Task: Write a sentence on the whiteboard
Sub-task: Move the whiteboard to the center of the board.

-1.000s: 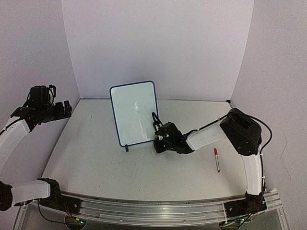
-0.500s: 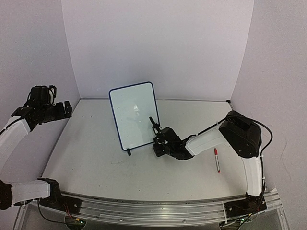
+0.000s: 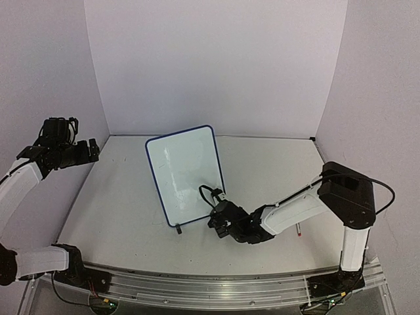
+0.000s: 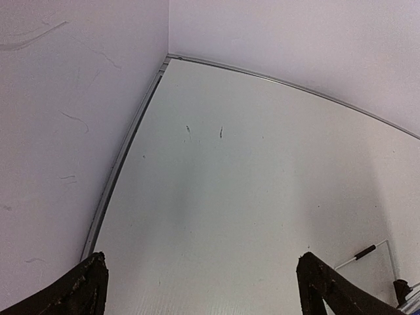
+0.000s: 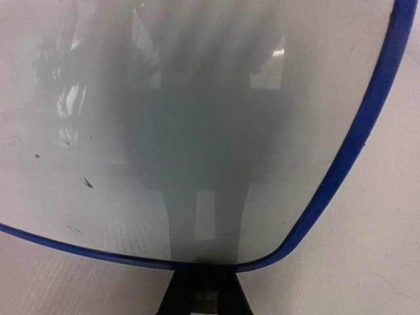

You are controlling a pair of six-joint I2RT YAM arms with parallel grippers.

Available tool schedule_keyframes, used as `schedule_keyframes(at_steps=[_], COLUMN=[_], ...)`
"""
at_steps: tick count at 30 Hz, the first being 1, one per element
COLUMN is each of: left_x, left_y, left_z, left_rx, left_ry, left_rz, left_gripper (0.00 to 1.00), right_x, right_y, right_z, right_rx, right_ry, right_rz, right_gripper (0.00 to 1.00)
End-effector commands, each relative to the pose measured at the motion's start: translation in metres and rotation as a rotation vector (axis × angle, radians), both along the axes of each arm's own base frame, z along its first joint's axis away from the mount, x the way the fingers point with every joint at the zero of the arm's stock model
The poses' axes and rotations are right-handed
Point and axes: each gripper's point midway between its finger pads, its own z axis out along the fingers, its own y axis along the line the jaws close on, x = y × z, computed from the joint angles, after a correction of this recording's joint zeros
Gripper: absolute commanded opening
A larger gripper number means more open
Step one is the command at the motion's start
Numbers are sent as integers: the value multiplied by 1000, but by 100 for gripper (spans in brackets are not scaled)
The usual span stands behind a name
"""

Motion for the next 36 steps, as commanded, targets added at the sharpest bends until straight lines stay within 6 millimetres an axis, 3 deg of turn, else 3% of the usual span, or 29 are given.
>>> schedule_keyframes(at_steps=[1,3,5,8,12,16,22,26,32,36], left_x=[5,5,5,5,4,5,4,3,3,3], left_y=[-3,-4,-4,-5,-7,-16,-19,-19,-25,-26], left_z=[8,7,6,7,6,4,4,5,6,5], left_rx=[-10,-12,-11,-12,-12,-29,-33,-33,-50,-56], left_ry=[-31,-28,-26,-27,-25,-26,-29,-36,-41,-38], left_rz=[-19,-22,-26,-31,-42,-94,-117,-117,-145,-152], left_gripper=[99,99,99,99,99,99,99,99,100,99], right_x=[-6,-11,-17,-26,-34,-26,-9,-11,-19,-23], right_y=[-12,-13,-17,-30,-63,-119,-204,-246,-263,-266], right_z=[15,21,33,53,71,72,56,37,15,-1], right_rx=[16,40,78,128,122,88,159,170,138,94], right_ry=[-13,0,11,22,29,113,326,436,532,579], right_rz=[-60,-51,-44,-58,-113,-253,-491,-616,-660,-671], right_gripper=[21,50,65,74,79,78,71,66,61,48])
